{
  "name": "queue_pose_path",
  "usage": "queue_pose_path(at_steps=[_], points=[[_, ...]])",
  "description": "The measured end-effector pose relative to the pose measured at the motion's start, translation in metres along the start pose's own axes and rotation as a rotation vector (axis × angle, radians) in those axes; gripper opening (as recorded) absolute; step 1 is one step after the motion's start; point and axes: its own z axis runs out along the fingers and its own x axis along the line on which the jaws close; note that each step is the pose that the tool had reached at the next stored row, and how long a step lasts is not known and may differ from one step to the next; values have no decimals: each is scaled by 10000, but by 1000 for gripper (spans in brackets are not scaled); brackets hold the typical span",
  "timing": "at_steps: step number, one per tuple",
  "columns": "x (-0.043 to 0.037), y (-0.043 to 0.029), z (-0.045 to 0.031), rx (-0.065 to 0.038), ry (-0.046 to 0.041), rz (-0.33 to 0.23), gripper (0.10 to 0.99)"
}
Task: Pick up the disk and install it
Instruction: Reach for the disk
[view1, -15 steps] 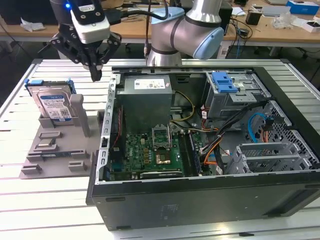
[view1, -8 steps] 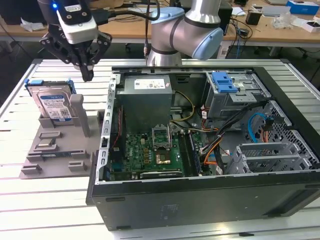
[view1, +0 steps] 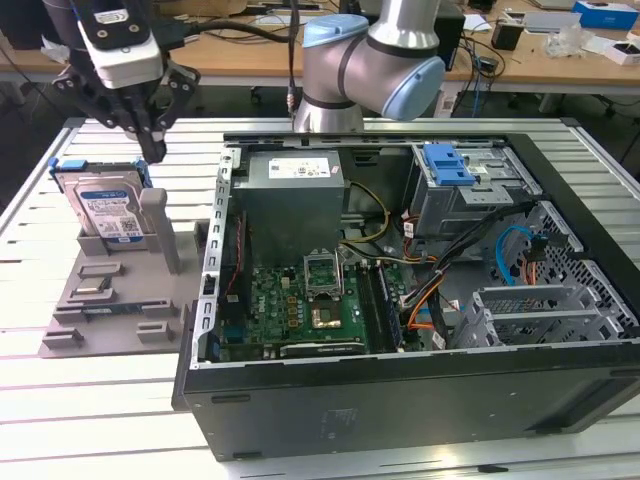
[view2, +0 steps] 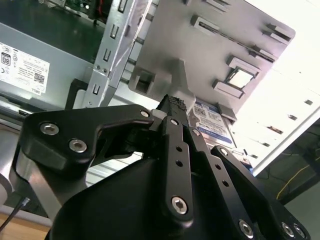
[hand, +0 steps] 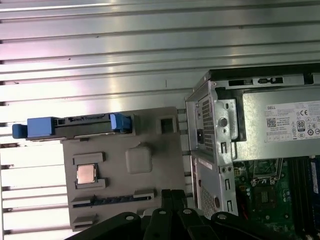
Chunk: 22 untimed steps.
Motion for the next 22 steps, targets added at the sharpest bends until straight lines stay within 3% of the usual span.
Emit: queue_pose_path(at_steps=[7,9,22], points=[[157,-12,-2,-1,0,0,106],[264,-20,-5,0,0,-1,106],[726,-43,-2,0,0,-1,106]])
